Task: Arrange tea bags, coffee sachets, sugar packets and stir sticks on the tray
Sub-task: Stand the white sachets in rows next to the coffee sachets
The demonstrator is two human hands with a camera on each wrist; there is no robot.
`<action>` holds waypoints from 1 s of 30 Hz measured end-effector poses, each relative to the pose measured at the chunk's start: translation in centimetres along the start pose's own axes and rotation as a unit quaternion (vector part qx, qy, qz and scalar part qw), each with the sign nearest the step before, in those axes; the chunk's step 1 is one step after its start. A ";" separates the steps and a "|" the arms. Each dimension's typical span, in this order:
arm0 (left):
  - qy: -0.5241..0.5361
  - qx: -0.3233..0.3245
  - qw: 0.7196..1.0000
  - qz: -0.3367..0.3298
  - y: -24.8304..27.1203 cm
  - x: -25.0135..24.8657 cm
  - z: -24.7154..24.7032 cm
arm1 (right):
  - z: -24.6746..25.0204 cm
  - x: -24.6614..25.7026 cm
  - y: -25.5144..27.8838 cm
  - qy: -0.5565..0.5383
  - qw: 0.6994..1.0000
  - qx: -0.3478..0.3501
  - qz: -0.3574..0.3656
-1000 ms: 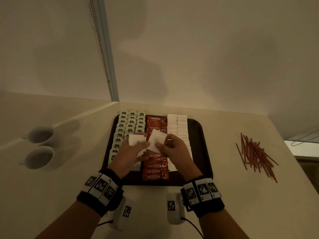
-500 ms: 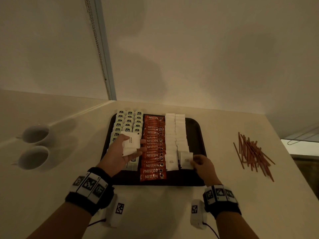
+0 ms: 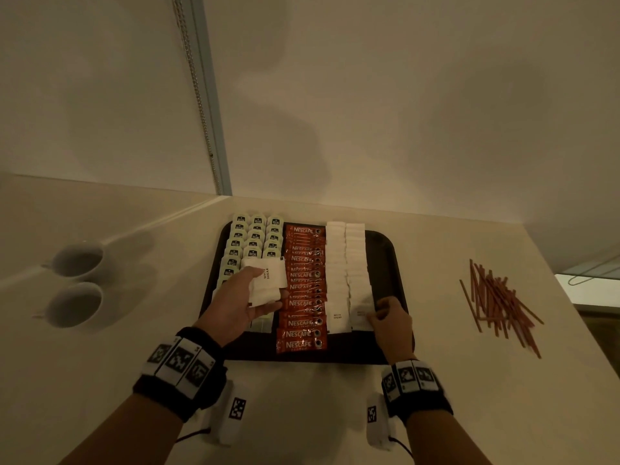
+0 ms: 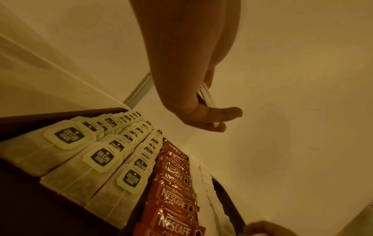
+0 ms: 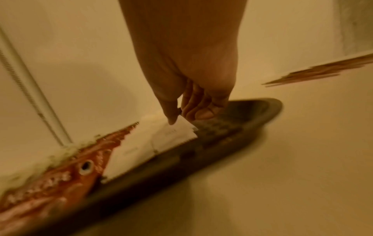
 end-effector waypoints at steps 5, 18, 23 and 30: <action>-0.061 0.001 0.998 -0.013 -0.2 0.2 -0.3 | 0.1 8.1 1.0 -0.182 0.973 0.062 0.125; -0.125 -0.055 0.983 -0.122 0.8 -0.7 -0.3 | -1.9 14.5 2.9 -0.348 0.915 0.187 0.079; -0.193 -0.061 0.970 -0.135 0.7 -0.4 -0.3 | -1.4 14.0 3.2 -0.362 0.907 0.204 0.071; -0.061 -0.011 0.998 -0.032 0.6 -0.4 -0.2 | 1.6 8.8 1.4 -0.307 0.946 0.102 0.030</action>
Point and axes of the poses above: each hand's wrist, its own y-axis away from the middle knuckle, its own z-axis out of the back of the hand, x = y × z, the point moved 2 cm from there along -y, towards the middle knuckle, and after that the axes turned 9 degrees about z, right-handed, at the moved point
